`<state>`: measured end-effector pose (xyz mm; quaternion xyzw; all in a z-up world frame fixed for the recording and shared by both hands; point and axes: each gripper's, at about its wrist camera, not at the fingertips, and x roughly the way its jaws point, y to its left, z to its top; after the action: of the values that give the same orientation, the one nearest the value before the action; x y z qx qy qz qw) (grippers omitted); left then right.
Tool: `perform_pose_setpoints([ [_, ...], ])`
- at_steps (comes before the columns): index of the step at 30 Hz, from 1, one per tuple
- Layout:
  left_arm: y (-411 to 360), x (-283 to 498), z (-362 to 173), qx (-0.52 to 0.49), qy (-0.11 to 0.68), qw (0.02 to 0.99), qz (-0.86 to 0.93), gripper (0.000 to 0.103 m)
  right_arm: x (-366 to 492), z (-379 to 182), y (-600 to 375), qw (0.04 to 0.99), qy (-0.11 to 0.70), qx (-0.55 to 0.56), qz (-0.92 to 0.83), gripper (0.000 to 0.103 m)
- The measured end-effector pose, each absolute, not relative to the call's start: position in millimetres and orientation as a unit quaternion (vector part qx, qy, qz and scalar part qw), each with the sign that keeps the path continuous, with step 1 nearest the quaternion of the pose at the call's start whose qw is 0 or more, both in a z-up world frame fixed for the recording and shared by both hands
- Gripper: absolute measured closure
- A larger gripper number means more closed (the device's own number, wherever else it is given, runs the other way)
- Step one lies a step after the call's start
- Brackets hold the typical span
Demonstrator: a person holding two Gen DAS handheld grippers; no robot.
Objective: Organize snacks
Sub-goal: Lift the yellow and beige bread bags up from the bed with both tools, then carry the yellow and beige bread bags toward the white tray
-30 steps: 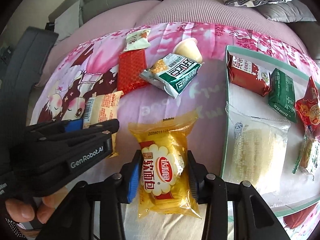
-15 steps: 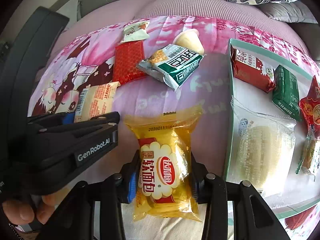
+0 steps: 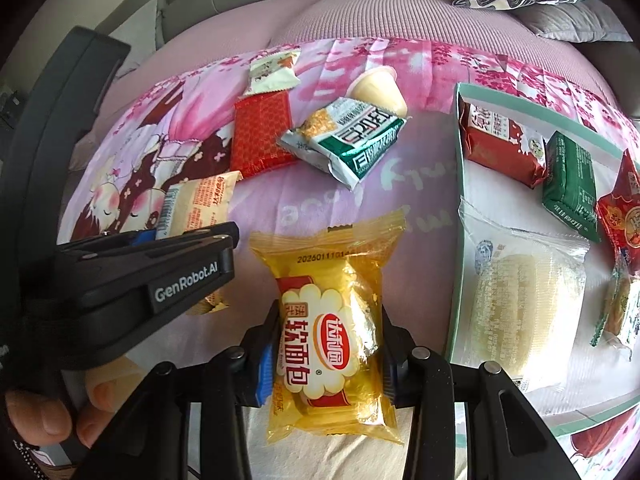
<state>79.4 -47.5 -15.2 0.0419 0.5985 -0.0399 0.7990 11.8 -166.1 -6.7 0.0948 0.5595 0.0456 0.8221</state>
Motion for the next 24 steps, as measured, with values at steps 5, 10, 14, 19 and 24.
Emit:
perform_pose_setpoints([
  [5, -39.7, 80.4, -2.0, 0.024, 0.586, 0.809, -0.038, 0.064, 9.2, 5.2, -167.7, 0.832, 0.542, 0.105, 0.054, 0.060],
  [10, -33.9, 78.6, 18.4, 0.012, 0.566, 0.823, -0.033, 0.064, 4.9, 22.7, -173.1, 0.846, 0.517, 0.121, 0.058, 0.060],
  [14, -29.6, 76.2, 32.8, 0.003, 0.551, 0.834, -0.029, 0.064, 2.8, 32.7, -176.7, 0.853, 0.502, 0.131, 0.059, 0.060],
  [19, -31.0, 69.4, 47.2, -0.005, 0.531, 0.847, -0.025, 0.064, -0.5, 45.5, -181.4, 0.862, 0.482, 0.142, 0.061, 0.060],
  [24, -29.4, 65.3, 57.4, -0.009, 0.516, 0.856, -0.024, 0.064, -2.9, 53.0, -189.8, 0.867, 0.471, 0.152, 0.058, 0.060],
])
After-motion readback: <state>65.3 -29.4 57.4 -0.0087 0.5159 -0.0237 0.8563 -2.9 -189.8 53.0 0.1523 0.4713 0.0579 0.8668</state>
